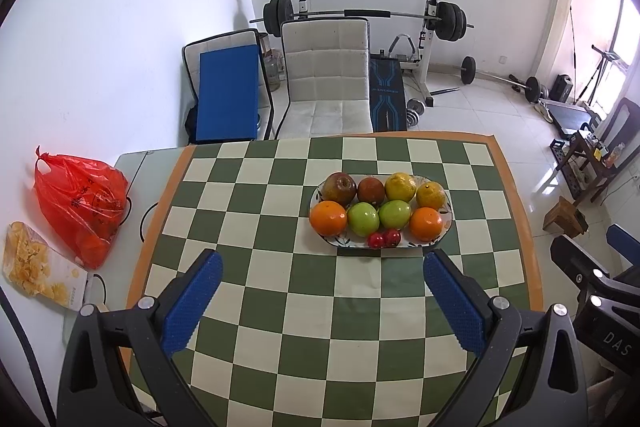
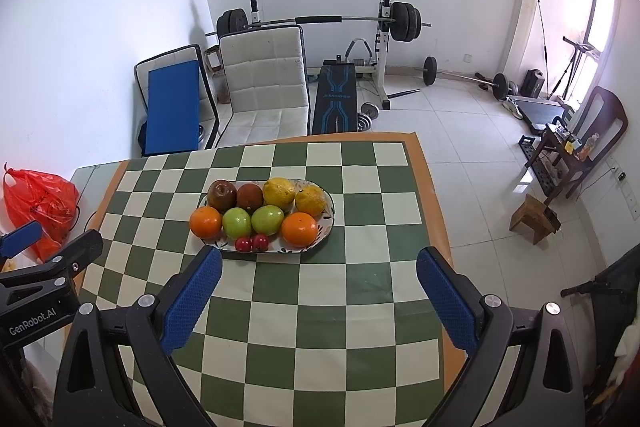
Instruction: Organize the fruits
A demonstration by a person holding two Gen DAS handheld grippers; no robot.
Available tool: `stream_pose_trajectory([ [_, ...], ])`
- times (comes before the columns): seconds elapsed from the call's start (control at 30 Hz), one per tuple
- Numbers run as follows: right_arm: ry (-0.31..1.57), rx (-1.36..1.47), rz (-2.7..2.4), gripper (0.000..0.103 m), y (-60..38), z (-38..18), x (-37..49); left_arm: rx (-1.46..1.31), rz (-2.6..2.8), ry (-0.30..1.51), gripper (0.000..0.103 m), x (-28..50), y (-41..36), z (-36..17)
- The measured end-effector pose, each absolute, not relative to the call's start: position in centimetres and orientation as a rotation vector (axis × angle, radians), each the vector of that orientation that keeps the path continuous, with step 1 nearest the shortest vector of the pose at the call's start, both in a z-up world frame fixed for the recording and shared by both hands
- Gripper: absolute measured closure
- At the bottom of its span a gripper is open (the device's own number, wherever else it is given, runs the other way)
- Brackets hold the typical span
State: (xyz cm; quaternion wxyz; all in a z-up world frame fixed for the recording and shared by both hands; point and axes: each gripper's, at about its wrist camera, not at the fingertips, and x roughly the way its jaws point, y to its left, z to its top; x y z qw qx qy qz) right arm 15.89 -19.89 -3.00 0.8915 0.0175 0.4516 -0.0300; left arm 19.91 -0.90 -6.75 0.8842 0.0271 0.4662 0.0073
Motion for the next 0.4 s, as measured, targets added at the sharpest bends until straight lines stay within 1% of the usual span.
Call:
stream_pose_trajectory([
  [0.4, 0.929, 0.046, -0.073, 0.003, -19.94, -3.17, 15.27, 0.052, 0.012, 0.966, 0.000, 19.91, -1.62, -6.15],
])
